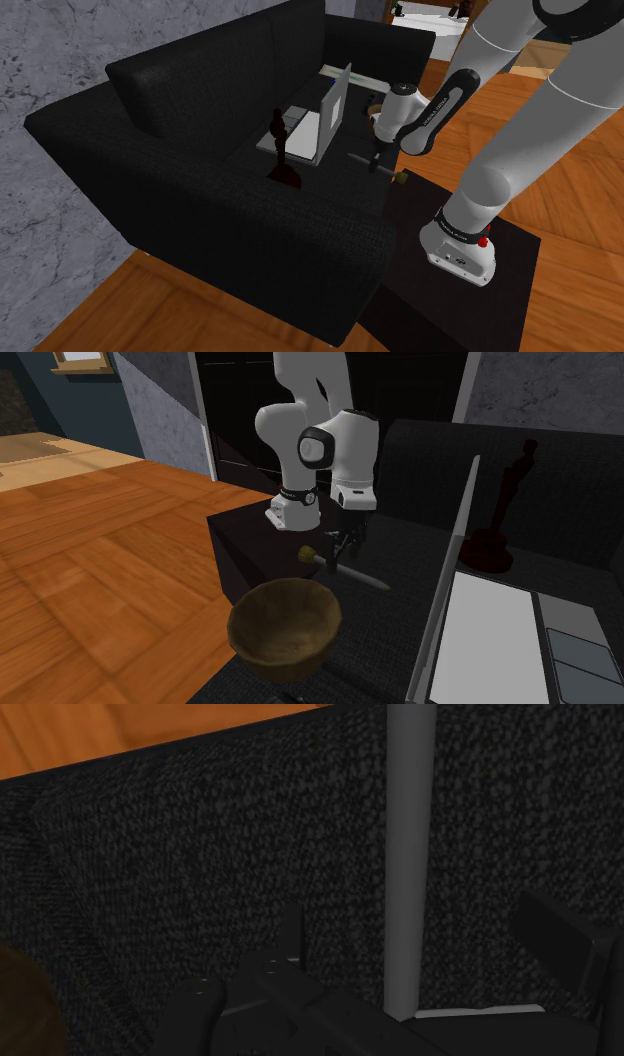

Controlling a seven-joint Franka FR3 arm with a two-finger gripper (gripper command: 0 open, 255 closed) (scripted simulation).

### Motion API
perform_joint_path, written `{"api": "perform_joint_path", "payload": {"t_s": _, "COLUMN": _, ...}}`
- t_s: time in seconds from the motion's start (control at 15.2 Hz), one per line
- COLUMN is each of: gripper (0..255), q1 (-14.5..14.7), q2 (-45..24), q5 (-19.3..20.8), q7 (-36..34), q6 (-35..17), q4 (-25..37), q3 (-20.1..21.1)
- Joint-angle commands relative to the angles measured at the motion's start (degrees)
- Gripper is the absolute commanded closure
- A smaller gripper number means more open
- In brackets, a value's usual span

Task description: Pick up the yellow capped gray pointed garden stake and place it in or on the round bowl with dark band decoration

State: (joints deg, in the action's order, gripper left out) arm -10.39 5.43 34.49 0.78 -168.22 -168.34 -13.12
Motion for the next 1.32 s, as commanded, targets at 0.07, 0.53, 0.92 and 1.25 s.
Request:
{"api": "perform_joint_path", "payload": {"t_s": 0.07, "gripper": 0, "q1": -0.4, "q2": -1.2, "q5": 1.0, "q7": -0.7, "q6": -0.9, "q4": 0.3, "q3": 0.0}}
{"api": "perform_joint_path", "payload": {"t_s": 0.53, "gripper": 255, "q1": -0.4, "q2": -1.2, "q5": 0.9, "q7": -0.7, "q6": -0.9, "q4": 0.3, "q3": 0.0}}
{"api": "perform_joint_path", "payload": {"t_s": 0.92, "gripper": 255, "q1": -0.2, "q2": -1.0, "q5": 0.5, "q7": -0.4, "q6": -0.7, "q4": 0.4, "q3": 0.0}}
{"api": "perform_joint_path", "payload": {"t_s": 1.25, "gripper": 255, "q1": 1.1, "q2": 3.0, "q5": -3.2, "q7": 2.8, "q6": 2.6, "q4": -0.3, "q3": -0.4}}
